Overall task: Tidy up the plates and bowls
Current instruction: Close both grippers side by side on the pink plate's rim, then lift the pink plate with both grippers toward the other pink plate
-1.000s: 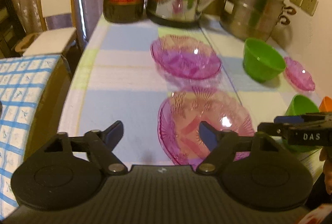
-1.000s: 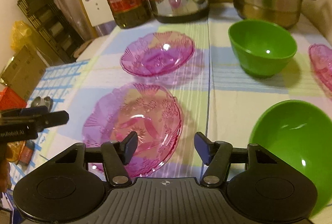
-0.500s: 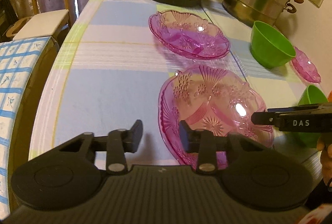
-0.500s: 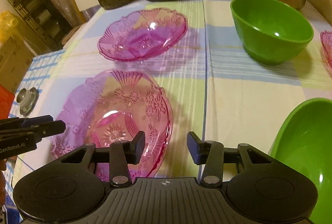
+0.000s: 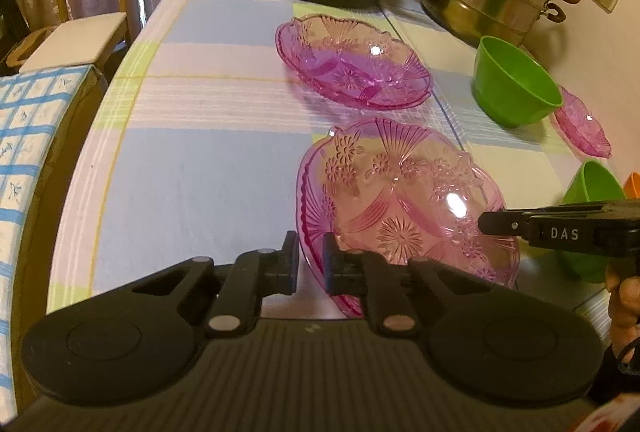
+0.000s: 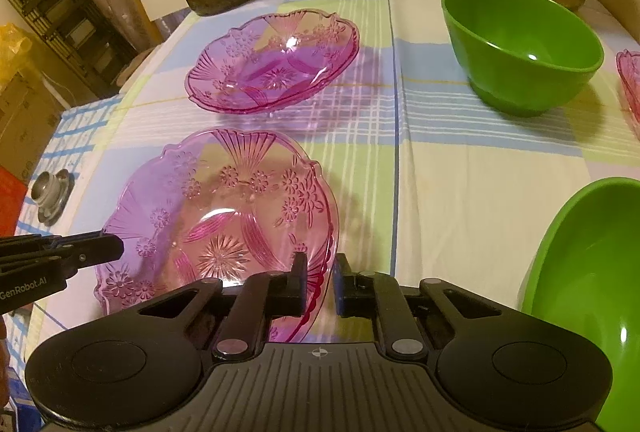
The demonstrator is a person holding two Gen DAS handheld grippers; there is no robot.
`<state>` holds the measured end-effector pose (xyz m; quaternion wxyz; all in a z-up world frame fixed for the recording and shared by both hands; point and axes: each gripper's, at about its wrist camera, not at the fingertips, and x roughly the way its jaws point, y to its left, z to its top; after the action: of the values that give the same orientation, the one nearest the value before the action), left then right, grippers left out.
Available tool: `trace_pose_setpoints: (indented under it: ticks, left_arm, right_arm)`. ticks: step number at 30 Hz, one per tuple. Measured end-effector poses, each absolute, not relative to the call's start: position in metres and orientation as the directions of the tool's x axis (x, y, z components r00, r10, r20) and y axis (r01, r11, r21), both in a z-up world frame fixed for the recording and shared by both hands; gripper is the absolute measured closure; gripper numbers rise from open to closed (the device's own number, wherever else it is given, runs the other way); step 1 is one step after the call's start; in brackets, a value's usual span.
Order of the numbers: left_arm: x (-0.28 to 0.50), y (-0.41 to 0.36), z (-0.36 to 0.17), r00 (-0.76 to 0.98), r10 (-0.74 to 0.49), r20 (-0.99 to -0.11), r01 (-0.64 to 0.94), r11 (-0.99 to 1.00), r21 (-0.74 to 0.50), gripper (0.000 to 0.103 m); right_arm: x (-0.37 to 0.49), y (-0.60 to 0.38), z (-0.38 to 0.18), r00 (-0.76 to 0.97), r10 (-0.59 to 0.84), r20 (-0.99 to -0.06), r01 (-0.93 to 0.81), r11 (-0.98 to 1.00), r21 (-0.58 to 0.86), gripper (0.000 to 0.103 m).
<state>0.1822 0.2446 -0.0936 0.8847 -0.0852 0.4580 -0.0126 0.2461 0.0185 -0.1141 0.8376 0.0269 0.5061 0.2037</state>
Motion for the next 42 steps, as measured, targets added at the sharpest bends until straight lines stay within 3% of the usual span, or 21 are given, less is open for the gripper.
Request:
trace_pose_setpoints:
  ticks: [18,42]
  left_arm:
    - [0.238,0.254,-0.031,0.653,-0.067,-0.754,-0.049,0.99,-0.131,0.092]
    - [0.34,0.278,-0.057,0.671,-0.026,-0.741,-0.09,0.989,-0.117,0.092]
  right_arm:
    - [0.288,0.026,-0.055,0.489,0.397,-0.777,-0.34,0.907,0.249,0.09]
    - [0.393,0.056,-0.078,0.533,0.372,-0.76,-0.337,0.917,0.212,0.09]
